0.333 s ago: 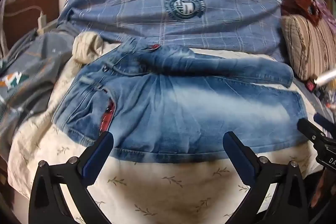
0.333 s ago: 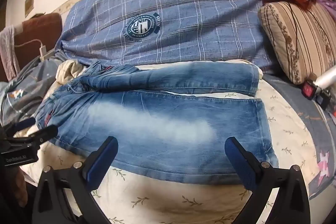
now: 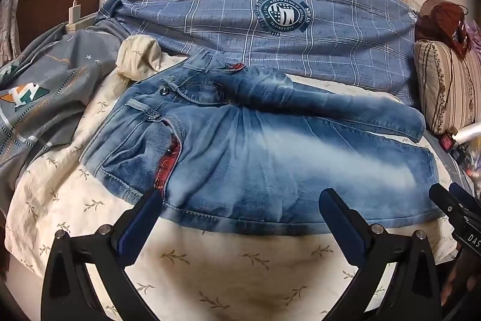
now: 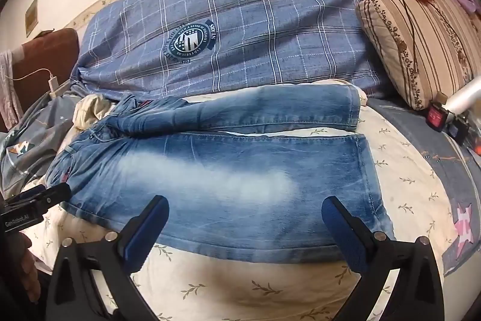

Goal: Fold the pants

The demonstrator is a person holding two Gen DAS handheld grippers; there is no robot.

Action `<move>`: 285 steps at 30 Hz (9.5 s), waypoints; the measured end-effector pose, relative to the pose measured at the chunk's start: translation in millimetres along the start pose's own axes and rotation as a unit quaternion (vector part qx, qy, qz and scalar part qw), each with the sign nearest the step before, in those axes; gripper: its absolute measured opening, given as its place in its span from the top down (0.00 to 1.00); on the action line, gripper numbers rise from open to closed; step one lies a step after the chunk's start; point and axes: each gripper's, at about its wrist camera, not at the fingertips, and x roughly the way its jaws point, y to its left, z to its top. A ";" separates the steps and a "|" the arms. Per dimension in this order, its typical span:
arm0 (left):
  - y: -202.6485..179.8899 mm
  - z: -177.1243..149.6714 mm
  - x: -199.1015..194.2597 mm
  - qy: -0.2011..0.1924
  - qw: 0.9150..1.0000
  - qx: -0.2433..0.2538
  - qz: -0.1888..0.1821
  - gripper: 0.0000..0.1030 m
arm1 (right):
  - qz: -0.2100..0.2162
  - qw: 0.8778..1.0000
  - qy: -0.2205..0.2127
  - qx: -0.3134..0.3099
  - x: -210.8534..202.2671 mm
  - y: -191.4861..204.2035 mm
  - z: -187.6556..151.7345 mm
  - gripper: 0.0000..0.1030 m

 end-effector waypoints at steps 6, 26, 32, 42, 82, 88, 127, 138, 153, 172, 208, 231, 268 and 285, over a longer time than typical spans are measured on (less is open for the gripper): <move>-6.8 -4.4 -2.4 -0.012 1.000 0.009 0.001 0.00 | -0.006 1.000 0.001 -0.008 17.4 35.0 11.0 0.00; -6.1 -3.5 -3.4 -0.011 1.000 0.004 0.003 0.00 | -0.011 1.000 0.007 -0.016 20.3 43.1 12.1 0.00; -5.3 -4.0 -3.7 -0.012 1.000 0.001 0.005 0.00 | -0.012 1.000 0.009 -0.016 20.7 42.6 12.8 0.00; -6.6 -4.5 -1.0 -0.009 1.000 0.002 0.007 0.00 | -0.012 1.000 0.011 -0.014 21.0 41.9 12.8 0.00; -5.0 -8.4 -0.9 -0.009 1.000 0.001 0.008 0.00 | -0.013 1.000 0.017 -0.011 20.6 39.8 12.0 0.00; 13.0 -6.1 0.4 -0.002 0.999 -0.038 -0.002 0.00 | -0.002 1.000 0.025 -0.002 22.2 37.3 10.8 0.00; 166.3 17.2 40.5 0.081 0.930 -0.358 0.015 0.93 | 0.140 0.863 0.172 0.454 67.7 -146.3 -14.8 0.92; 110.3 -25.4 -23.0 0.056 0.962 -0.251 0.088 0.91 | 0.046 0.943 0.153 0.293 35.5 -155.2 39.0 0.89; 116.6 12.7 -83.8 -0.045 0.970 -0.216 0.104 0.42 | 0.106 0.943 0.067 0.308 -5.2 -155.9 49.4 0.20; 134.3 39.7 17.1 0.079 0.970 -0.225 0.055 0.19 | 0.088 0.960 0.114 0.241 96.9 -160.1 124.3 0.24; 113.7 -0.3 10.2 0.112 0.970 -0.182 0.113 0.47 | 0.085 0.952 0.110 0.272 148.8 -187.3 129.3 0.23; 124.9 136.8 105.3 0.032 0.983 -0.157 0.094 0.08 | 0.111 0.957 0.191 0.188 185.8 -191.1 149.4 0.74; 105.6 181.3 178.8 0.039 0.992 -0.115 0.036 0.90 | 0.005 0.993 0.107 0.053 213.4 -146.9 221.2 0.90; 103.8 177.0 195.5 0.082 0.986 -0.130 0.066 0.31 | 0.071 0.975 0.125 0.169 243.0 -186.5 222.8 0.16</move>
